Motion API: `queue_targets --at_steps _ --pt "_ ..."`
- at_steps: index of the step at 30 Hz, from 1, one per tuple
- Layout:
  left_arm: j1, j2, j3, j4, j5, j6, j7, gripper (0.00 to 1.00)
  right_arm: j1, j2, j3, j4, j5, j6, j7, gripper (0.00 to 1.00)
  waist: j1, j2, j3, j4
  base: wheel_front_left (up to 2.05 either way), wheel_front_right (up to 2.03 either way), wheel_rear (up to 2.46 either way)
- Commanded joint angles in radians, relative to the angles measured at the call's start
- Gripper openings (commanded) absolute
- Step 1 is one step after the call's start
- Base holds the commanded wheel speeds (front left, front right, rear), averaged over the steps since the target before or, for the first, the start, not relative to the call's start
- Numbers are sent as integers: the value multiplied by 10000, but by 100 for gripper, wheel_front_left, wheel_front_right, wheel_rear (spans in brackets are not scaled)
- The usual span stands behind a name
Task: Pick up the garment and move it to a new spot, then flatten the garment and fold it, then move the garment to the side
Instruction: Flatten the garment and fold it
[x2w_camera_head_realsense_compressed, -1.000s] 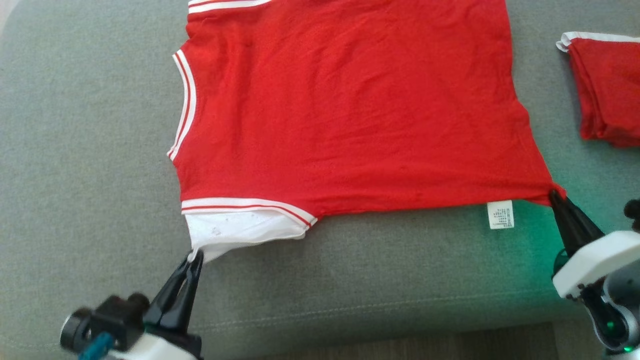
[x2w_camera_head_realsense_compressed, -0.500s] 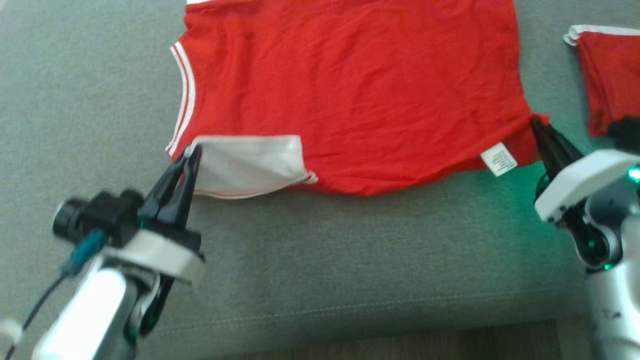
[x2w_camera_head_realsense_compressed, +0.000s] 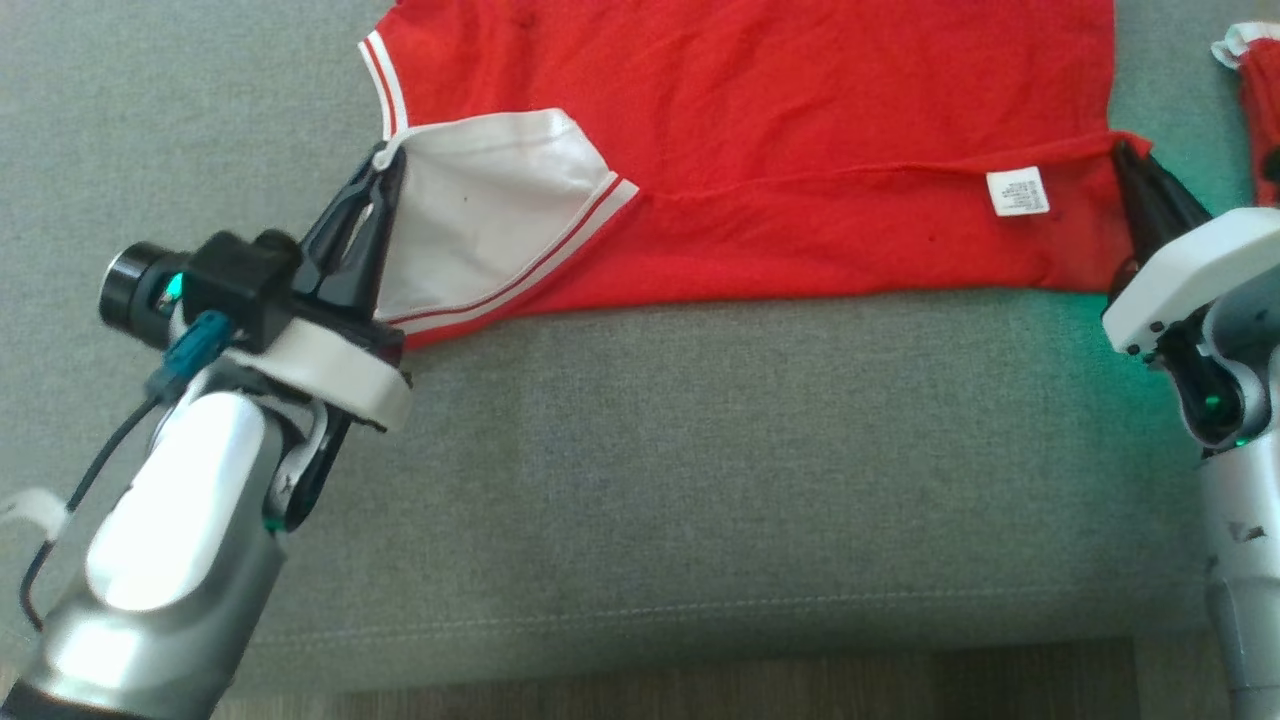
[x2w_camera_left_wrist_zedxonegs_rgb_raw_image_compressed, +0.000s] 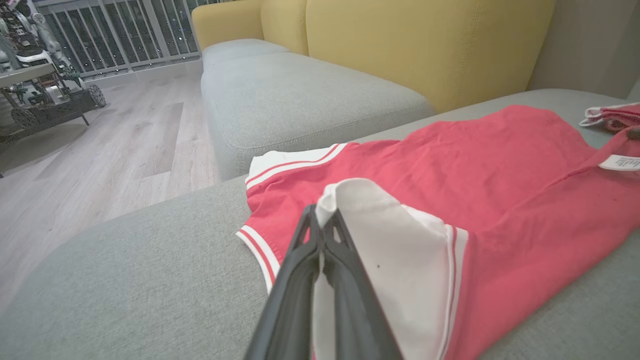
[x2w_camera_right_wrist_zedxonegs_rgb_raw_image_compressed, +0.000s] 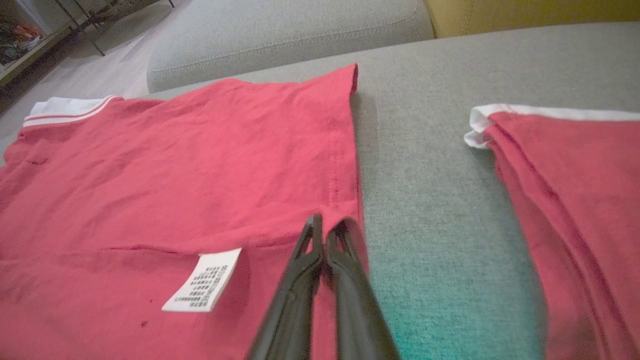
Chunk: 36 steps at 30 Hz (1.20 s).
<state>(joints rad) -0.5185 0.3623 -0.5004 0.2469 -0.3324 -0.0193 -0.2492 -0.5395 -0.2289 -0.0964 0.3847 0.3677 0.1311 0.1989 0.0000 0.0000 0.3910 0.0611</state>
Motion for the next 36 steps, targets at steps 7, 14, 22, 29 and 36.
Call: queue_targets --at_steps 7,14,22,29,36 --pt "-1065 -231 606 200 501 -219 -121 0 -609 -31 399 505 -150 -4 -453 11 0 0 113 -87 0 0 0" --pt "-463 -600 1482 -227 958 -142 -124 100 -525 200 508 788 187 -4 -1173 100 0 0 -69 -199 0 0 0" --pt "1245 -1012 2044 -20 573 90 -125 100 501 490 412 -5 567 -4 -1423 100 0 0 -411 -189 0 0 0" --pt "2579 -1255 1972 -57 221 406 158 100 1005 855 423 -598 655 -4 -1255 100 0 0 -466 -323 0 0 0" --pt "2480 -1405 2104 186 2 688 445 100 1145 1028 385 -762 707 -4 -1074 100 0 0 -310 -330 0 0 0"
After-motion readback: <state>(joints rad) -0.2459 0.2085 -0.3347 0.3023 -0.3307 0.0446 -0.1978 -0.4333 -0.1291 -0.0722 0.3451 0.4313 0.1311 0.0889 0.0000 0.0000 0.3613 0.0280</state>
